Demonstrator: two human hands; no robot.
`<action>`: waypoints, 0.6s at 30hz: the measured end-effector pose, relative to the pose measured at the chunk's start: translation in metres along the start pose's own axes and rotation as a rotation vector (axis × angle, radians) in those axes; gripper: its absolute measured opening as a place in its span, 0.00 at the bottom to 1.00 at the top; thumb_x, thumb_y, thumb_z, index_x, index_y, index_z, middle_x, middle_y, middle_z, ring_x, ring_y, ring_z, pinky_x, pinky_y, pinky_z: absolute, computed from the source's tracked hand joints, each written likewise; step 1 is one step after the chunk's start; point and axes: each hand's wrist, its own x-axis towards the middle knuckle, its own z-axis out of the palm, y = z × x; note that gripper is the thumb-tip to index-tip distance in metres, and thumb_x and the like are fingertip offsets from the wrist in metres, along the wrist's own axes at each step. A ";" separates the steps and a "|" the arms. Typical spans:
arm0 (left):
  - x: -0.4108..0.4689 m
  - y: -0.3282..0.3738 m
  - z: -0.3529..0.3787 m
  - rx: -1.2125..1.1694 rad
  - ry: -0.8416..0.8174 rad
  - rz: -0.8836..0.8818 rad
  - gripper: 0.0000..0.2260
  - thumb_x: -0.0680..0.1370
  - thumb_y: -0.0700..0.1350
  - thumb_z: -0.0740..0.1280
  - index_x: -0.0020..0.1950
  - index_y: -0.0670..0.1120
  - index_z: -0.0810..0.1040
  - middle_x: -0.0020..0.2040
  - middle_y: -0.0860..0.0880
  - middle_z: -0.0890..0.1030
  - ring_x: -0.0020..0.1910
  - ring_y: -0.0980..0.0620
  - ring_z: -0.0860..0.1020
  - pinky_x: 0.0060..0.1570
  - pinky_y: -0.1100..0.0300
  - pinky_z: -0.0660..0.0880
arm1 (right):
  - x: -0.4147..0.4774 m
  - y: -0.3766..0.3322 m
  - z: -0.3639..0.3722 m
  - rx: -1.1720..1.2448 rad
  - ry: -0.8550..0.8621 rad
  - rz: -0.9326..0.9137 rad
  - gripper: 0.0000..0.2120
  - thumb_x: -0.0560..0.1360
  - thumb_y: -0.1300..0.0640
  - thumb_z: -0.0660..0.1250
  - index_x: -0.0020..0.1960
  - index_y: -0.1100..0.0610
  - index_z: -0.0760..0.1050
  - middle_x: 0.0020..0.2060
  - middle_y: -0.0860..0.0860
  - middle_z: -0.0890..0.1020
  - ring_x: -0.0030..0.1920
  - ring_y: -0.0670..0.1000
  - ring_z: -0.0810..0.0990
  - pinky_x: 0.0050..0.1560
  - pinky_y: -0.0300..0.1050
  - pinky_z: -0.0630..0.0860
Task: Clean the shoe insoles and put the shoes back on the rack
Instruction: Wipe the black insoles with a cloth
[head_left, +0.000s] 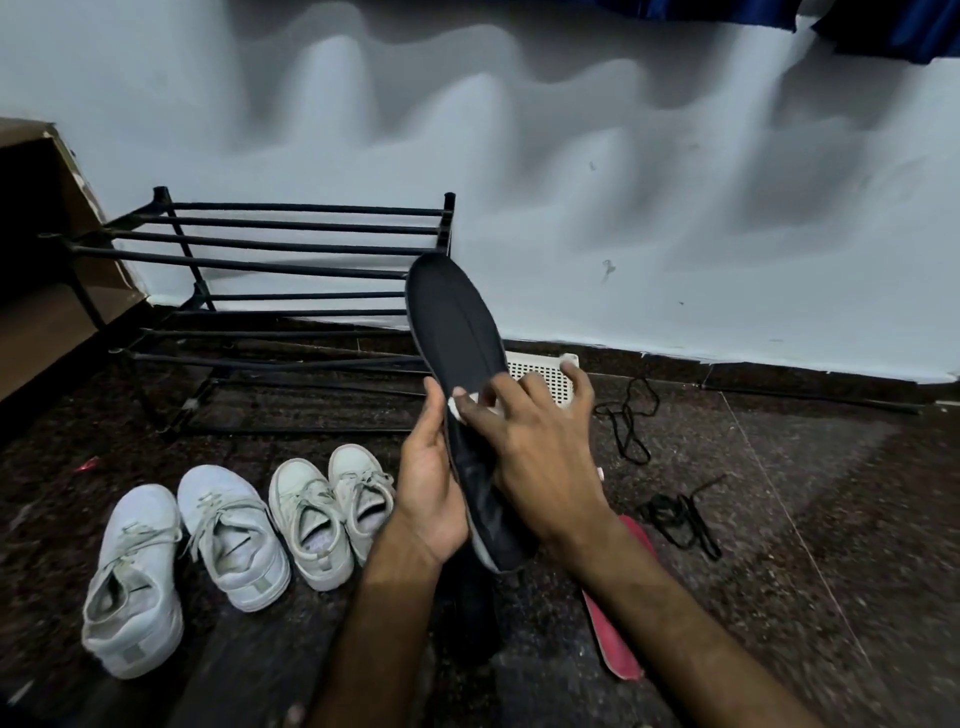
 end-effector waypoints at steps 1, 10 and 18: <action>0.000 0.001 -0.001 0.002 0.003 0.016 0.27 0.79 0.61 0.57 0.64 0.42 0.76 0.59 0.44 0.78 0.65 0.47 0.73 0.70 0.51 0.66 | 0.004 -0.002 -0.001 0.003 0.015 -0.003 0.22 0.72 0.55 0.56 0.63 0.48 0.76 0.48 0.48 0.77 0.49 0.52 0.75 0.64 0.64 0.60; 0.003 0.006 0.004 -0.022 0.003 0.094 0.27 0.79 0.61 0.57 0.68 0.43 0.74 0.65 0.42 0.76 0.69 0.44 0.71 0.71 0.47 0.63 | 0.026 0.003 -0.026 0.494 0.269 0.240 0.10 0.74 0.63 0.68 0.55 0.55 0.76 0.45 0.50 0.82 0.44 0.51 0.81 0.41 0.43 0.76; 0.009 0.007 -0.007 -0.028 -0.071 -0.017 0.34 0.78 0.67 0.51 0.61 0.40 0.79 0.59 0.41 0.80 0.64 0.40 0.74 0.70 0.36 0.59 | -0.033 -0.025 -0.007 0.702 -0.126 0.018 0.21 0.79 0.60 0.58 0.72 0.58 0.63 0.67 0.50 0.74 0.71 0.39 0.59 0.75 0.43 0.54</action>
